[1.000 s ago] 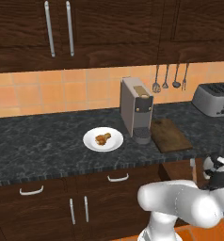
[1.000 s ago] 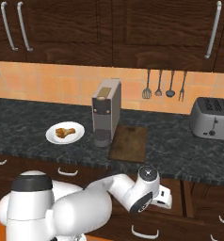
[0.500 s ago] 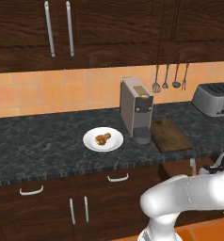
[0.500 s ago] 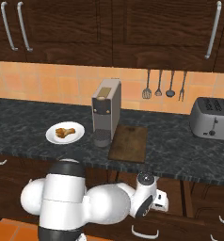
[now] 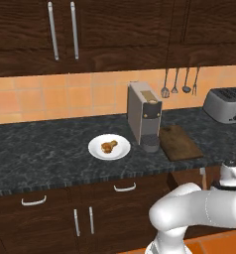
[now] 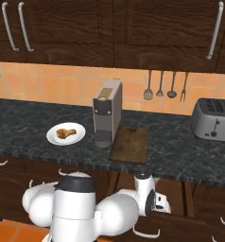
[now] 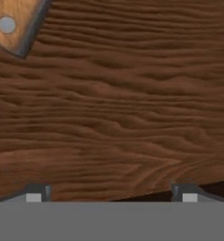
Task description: Pick up the knife from the drawer and place it on the cutting board. Then place the meat from the plate to the cutting board.
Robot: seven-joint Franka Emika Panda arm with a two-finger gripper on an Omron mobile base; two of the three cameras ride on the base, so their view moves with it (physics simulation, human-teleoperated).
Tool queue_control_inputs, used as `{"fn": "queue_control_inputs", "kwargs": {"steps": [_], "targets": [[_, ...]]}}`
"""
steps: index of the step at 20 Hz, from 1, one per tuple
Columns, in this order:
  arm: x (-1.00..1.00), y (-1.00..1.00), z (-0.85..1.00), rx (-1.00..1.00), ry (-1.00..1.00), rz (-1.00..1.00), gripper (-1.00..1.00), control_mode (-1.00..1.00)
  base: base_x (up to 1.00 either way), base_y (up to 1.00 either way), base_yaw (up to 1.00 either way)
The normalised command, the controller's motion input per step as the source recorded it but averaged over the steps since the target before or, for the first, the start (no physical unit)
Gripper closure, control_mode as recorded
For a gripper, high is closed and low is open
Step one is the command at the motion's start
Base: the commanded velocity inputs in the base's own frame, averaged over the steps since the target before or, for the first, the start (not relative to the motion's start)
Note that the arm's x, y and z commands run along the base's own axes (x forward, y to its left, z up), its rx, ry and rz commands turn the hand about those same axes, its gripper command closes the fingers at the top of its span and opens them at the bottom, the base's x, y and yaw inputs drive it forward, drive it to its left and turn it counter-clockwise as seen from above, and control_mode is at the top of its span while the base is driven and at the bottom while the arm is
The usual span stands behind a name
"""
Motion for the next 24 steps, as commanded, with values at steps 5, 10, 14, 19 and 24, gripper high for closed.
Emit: {"fn": "queue_control_inputs", "kwargs": {"steps": [5, 10, 14, 19, 24], "targets": [[-1.00, -0.80, -0.09, 0.03, 0.21, 0.00, -1.00, -1.00, 0.00, 0.00, 0.00], [-1.00, -0.87, 0.00, 0.07, 0.16, 0.00, -1.00, -1.00, 0.00, 0.00, 0.00], [-0.86, -0.56, 0.43, 0.08, 0.08, 0.00, -1.00, -1.00, 0.00, 0.00, 0.00], [0.27, 0.00, 1.00, 0.06, 0.01, 0.00, -1.00, -1.00, 0.00, 0.00, 0.00], [0.73, 0.29, 0.78, 0.08, -0.05, 0.00, -1.00, -1.00, 0.00, 0.00, 0.00]]}}
